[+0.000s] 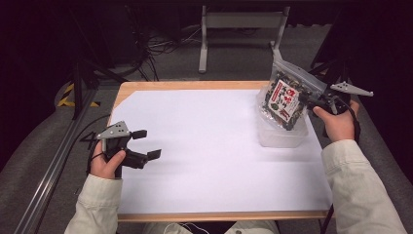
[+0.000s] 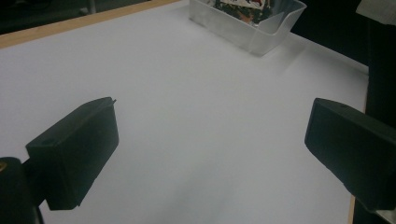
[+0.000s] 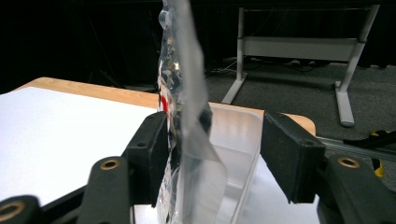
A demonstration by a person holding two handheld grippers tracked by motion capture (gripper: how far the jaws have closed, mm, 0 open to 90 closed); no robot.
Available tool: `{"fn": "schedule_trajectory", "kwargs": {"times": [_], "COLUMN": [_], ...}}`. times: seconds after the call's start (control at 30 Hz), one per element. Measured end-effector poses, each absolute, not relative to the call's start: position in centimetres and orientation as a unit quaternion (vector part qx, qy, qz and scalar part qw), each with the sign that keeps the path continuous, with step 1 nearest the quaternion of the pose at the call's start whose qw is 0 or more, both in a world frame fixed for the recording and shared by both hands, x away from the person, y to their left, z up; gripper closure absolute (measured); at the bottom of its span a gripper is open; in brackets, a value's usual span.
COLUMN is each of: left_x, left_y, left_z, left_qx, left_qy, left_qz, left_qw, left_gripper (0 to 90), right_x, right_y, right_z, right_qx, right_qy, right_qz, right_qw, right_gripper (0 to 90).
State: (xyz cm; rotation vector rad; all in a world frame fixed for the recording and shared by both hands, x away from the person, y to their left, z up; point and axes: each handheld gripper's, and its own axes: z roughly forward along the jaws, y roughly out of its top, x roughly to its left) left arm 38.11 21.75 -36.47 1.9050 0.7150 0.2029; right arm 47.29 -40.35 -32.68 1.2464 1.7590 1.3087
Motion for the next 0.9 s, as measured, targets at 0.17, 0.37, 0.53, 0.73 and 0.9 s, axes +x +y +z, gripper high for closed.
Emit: {"fn": "schedule_trajectory", "kwargs": {"times": [0.17,0.37,0.53,0.73,0.9], "left_x": [38.1,37.8,37.2,36.0,35.2], "left_y": [22.0,22.2,22.6,23.4,24.0], "left_z": [-36.7,-37.4,-37.4,-37.6,-38.3], "left_qx": [0.796,0.802,0.799,0.794,0.795], "left_qy": [0.304,0.308,0.305,0.297,0.283], "left_qz": [0.087,0.089,0.096,0.107,0.107], "left_qw": [0.516,0.503,0.51,0.519,0.525], "left_gripper": [4.0,4.1,4.2,4.1,3.6], "right_x": [46.9,45.9,44.1,41.4,39.1], "right_y": [-40.3,-40.2,-40.1,-39.9,-38.9], "right_z": [-32.6,-32.2,-31.5,-30.2,-29.9], "right_qx": [0.464,0.454,0.447,0.445,0.422], "right_qy": [0.667,0.67,0.676,0.671,0.68], "right_qz": [0.499,0.503,0.495,0.496,0.508], "right_qw": [0.301,0.301,0.313,0.325,0.318], "right_gripper": [35.4,32.8,30.9,27.6,24.5]}}
